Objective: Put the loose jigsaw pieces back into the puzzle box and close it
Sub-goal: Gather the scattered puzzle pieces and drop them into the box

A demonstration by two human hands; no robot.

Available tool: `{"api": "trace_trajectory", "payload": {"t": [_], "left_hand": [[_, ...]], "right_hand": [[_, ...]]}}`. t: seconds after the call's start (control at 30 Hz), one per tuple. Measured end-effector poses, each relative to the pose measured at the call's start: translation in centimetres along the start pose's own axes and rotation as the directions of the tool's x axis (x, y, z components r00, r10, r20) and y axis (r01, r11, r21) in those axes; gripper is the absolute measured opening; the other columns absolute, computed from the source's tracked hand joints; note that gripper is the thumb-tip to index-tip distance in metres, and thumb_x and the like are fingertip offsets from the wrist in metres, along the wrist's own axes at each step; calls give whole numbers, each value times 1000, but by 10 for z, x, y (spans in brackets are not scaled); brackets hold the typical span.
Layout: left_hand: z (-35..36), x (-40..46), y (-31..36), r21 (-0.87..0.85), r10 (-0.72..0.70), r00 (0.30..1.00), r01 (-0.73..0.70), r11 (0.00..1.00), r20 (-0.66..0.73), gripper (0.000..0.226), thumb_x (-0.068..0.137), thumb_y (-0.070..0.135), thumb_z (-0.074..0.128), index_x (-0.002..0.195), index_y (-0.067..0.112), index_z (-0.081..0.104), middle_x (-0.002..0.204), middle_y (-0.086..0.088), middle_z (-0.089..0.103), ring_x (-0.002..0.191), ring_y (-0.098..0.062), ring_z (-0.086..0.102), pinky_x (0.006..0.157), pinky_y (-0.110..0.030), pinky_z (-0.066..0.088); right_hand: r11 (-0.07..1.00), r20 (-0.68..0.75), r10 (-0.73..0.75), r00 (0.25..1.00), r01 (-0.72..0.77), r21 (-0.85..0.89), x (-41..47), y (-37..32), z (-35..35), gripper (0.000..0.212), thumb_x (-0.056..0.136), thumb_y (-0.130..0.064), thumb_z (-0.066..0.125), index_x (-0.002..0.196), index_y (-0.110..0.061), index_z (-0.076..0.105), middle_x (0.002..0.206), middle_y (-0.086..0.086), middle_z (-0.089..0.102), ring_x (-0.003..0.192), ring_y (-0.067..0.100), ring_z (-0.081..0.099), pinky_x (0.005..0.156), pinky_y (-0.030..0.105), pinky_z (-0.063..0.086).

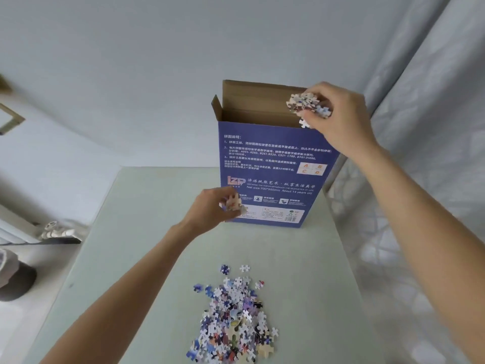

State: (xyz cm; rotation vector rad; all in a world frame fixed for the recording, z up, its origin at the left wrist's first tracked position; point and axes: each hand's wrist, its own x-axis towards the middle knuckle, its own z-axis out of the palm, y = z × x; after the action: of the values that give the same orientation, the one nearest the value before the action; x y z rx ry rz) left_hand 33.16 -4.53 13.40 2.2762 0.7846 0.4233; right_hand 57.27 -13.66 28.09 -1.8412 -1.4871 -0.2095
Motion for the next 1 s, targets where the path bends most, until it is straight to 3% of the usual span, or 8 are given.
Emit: {"api": "trace_trajectory", "payload": {"t": [0.17,0.23,0.3,0.4,0.5,0.63,0.77,1.0], "left_hand": [[-69,53,66,-14,166,971,-170,985,-170,23,73,24,78,84,25,58,81,9,63,71,1,59,61,-15,52],[-88,75,86,6,238,938,-244,970,-253,22,72,20,78,85,19,60,80,8,64,69,1,59,63,-15,51],[-97,97,102,111,306,896,-285,952,-322,25,72,21,77,91,16,62,86,3,66,75,-10,61,66,-23,49],[-91,120,110,312,431,845,-337,889,-316,26,74,14,71,99,14,64,92,-2,63,81,-22,58,67,-27,41],[-78,133,106,442,533,819,-405,800,-214,25,74,5,67,98,9,65,93,-9,64,83,-29,58,66,-30,40],[-73,144,94,443,419,899,-326,835,-128,34,77,24,74,104,9,61,93,-8,66,84,-30,60,69,-32,43],[-77,148,90,401,266,960,-209,892,-89,41,76,41,73,104,13,61,87,-2,63,77,-22,56,67,-27,36],[-83,153,90,447,180,983,-142,883,-43,45,76,53,67,100,16,62,88,-5,63,83,-23,58,73,-36,46]], "right_hand": [[970,123,-44,991,72,-233,27,21,11,22,84,-19,64,105,-15,63,94,8,64,86,25,57,67,26,31],[967,193,-43,980,89,-237,27,25,16,22,84,-17,65,106,-15,63,95,8,65,87,25,58,70,28,35],[970,231,-16,973,71,-233,28,29,20,25,83,-19,66,108,-16,62,98,7,66,90,25,59,75,32,40],[978,269,29,963,28,-205,28,33,23,29,84,-22,67,113,-19,62,104,4,67,94,23,61,79,34,44],[987,282,70,957,-26,-157,27,33,23,32,84,-24,67,115,-19,61,108,4,67,97,23,61,83,36,47],[983,297,105,949,-55,-173,26,35,20,33,86,-32,64,117,-21,62,111,3,67,101,23,61,83,37,48],[984,288,121,950,-76,-160,26,38,18,27,88,-33,62,112,-21,63,100,0,70,83,12,60,72,28,44],[990,258,109,960,-81,-117,24,36,20,18,88,-26,63,103,-19,68,95,0,70,77,10,60,76,30,50]]}}
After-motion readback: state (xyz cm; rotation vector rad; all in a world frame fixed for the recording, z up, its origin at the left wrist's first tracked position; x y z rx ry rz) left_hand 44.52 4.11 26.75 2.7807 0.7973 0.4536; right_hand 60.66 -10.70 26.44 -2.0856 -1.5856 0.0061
